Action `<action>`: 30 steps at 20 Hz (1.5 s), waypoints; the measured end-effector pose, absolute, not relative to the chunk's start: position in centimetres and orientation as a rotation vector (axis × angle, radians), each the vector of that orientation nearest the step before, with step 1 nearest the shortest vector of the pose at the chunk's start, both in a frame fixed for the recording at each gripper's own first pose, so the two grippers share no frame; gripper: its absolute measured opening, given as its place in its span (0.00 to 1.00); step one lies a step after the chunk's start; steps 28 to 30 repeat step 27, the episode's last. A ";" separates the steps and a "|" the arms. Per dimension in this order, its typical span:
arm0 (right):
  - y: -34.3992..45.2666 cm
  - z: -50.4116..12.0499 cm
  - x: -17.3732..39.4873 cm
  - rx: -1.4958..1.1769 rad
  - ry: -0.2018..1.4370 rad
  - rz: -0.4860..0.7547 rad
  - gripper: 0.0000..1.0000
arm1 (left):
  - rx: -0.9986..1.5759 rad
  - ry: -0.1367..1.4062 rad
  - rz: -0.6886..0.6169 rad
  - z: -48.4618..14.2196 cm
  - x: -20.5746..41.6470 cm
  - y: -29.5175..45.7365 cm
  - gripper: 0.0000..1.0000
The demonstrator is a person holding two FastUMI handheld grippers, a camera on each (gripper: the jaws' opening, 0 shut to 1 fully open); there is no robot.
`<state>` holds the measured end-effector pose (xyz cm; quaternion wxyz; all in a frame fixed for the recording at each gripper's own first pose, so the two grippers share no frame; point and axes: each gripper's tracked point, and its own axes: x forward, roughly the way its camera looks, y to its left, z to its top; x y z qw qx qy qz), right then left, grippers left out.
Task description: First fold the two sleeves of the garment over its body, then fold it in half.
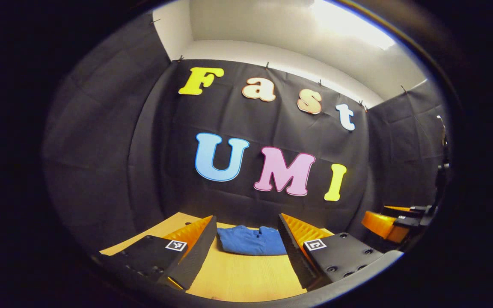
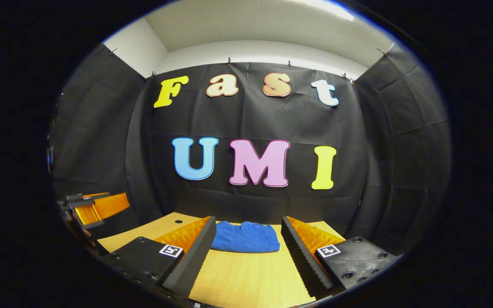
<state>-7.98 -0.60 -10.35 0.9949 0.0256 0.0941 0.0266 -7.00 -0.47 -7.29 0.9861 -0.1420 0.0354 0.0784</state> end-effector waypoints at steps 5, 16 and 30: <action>0.4 -8.6 -6.2 0.093 0.153 0.065 0.97 | -0.155 -0.012 0.180 -4.5 -6.3 0.8 0.80; 1.9 -7.4 -5.3 0.019 0.105 0.103 0.97 | -0.083 -0.069 0.105 -3.2 -5.6 -0.6 0.82; 0.8 -7.8 -5.2 -0.032 0.108 0.049 0.96 | -0.015 -0.027 0.089 -5.7 -5.5 2.3 0.81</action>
